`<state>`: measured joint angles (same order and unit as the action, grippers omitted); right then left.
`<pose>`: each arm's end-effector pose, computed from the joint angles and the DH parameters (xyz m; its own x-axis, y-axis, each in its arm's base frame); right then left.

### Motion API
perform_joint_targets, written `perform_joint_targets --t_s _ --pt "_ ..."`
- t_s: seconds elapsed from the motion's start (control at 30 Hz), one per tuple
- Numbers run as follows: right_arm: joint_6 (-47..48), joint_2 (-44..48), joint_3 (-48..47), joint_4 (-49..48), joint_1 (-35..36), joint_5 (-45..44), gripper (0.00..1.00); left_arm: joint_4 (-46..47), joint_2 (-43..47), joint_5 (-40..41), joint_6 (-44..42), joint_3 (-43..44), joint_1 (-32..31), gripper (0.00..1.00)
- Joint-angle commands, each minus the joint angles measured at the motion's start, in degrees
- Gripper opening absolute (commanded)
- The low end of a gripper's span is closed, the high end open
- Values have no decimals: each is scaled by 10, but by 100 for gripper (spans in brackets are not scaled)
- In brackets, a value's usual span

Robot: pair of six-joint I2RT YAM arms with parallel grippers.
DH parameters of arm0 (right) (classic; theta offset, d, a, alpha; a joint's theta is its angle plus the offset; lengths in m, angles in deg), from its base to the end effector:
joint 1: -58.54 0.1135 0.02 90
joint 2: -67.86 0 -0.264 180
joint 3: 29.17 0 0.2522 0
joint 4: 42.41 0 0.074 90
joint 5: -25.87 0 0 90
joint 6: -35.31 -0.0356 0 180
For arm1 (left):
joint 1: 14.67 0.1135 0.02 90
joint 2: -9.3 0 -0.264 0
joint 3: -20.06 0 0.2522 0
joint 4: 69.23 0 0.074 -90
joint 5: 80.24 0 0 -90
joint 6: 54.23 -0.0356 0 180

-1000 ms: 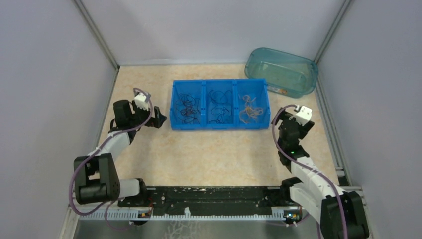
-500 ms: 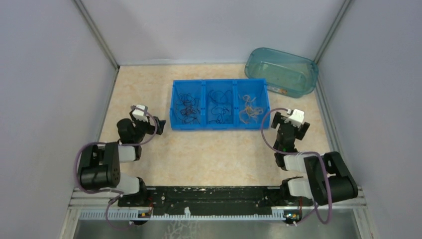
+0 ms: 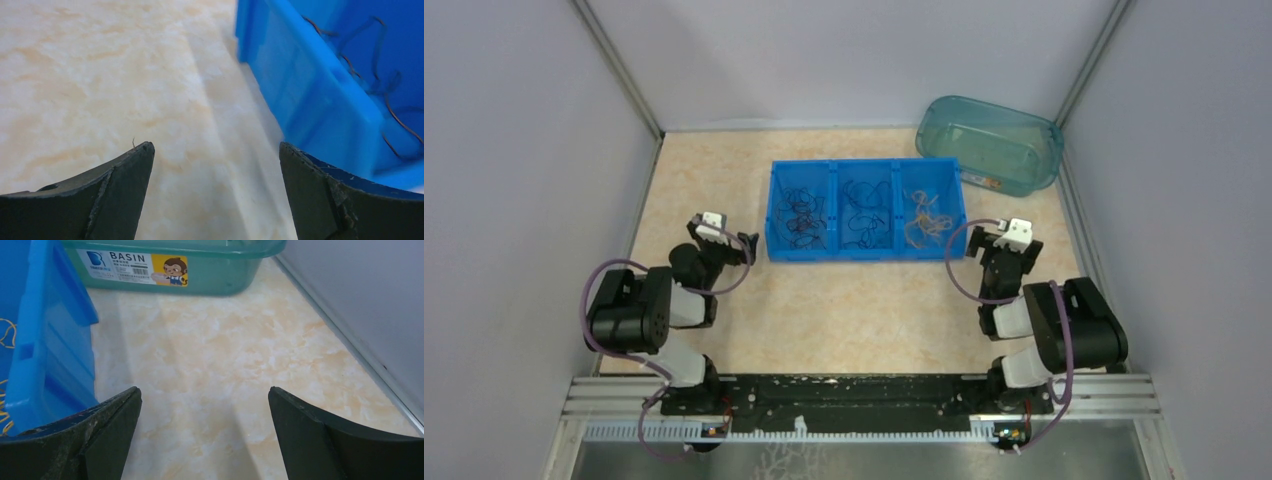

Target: Untangle the cables

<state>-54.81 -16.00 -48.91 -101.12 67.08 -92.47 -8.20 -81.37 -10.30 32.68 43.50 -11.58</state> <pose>0.2069 0.0140 0.1391 -0.0925 -0.0120 -0.9956 0.3368 0.9406 -0.0427 0.2278 0.0001 0.1333 -0.0921 0.0457 -0.9947 0.2953 0.9553 0.0166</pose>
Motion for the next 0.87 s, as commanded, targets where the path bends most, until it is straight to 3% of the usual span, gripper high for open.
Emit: perform_joint_targets --t_s 0.0,0.83 --pt "-44 16 -40 37 -49 65 99 -60 6 85 -22 53 -30 100" --pt "-35 11 -33 7 -51 75 99 -53 3 89 -24 52 -32 100"
